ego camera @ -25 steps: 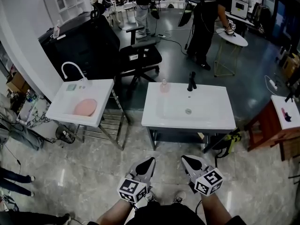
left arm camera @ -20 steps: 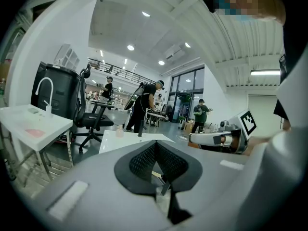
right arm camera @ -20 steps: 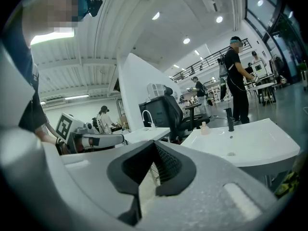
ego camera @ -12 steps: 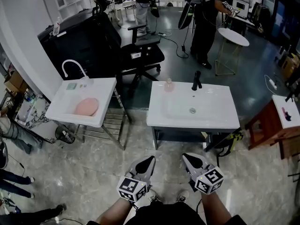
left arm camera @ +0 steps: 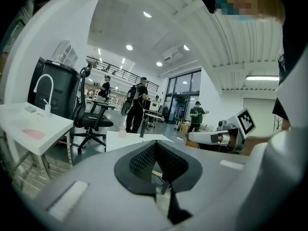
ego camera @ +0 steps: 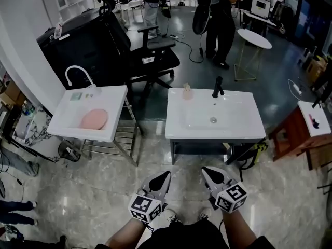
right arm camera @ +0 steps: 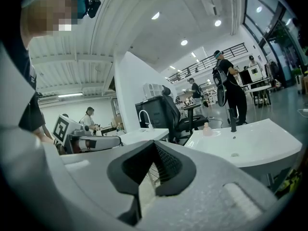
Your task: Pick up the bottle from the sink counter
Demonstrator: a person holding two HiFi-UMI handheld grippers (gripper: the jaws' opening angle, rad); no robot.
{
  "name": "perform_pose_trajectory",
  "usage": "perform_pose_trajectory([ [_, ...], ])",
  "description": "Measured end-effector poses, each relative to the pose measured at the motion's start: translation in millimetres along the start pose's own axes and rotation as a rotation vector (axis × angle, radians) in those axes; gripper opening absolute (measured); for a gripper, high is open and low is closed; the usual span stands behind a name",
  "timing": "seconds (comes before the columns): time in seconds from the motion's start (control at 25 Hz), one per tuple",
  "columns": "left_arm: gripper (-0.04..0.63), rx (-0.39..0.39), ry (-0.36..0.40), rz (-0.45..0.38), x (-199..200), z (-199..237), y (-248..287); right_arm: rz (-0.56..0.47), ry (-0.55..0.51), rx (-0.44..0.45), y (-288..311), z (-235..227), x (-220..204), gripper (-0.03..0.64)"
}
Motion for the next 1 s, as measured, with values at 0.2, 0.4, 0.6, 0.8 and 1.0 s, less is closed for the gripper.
perform_pose_trajectory([
  [0.2, 0.003, -0.005, -0.017, -0.021, -1, 9, -5, 0.005, -0.007, -0.006, 6, 8, 0, 0.000],
  [0.4, 0.003, 0.003, -0.005, -0.025, 0, 6, -4, -0.002, -0.003, 0.009, 10, 1, -1, 0.000],
  [0.6, 0.003, 0.039, -0.008, -0.025, 1, 6, 7, 0.003, 0.002, 0.035, 19, -17, 4, 0.000],
  [0.8, 0.003, 0.083, -0.003, -0.033, 1, 1, 32, 0.009, 0.003, 0.073, 27, -49, 11, 0.000],
  [1.0, 0.003, 0.104, -0.001, -0.009, 1, -9, 63, 0.019, 0.011, 0.097, 31, -87, 19, 0.000],
])
Point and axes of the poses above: the fingertips, and each gripper's own axes: y forward along the fingers, z to its left, x out of its top, the point moved 10 cm from there along -y, backward along the fingers, and after that the axes turned 10 degrees about -z, right-handed, at the moved point
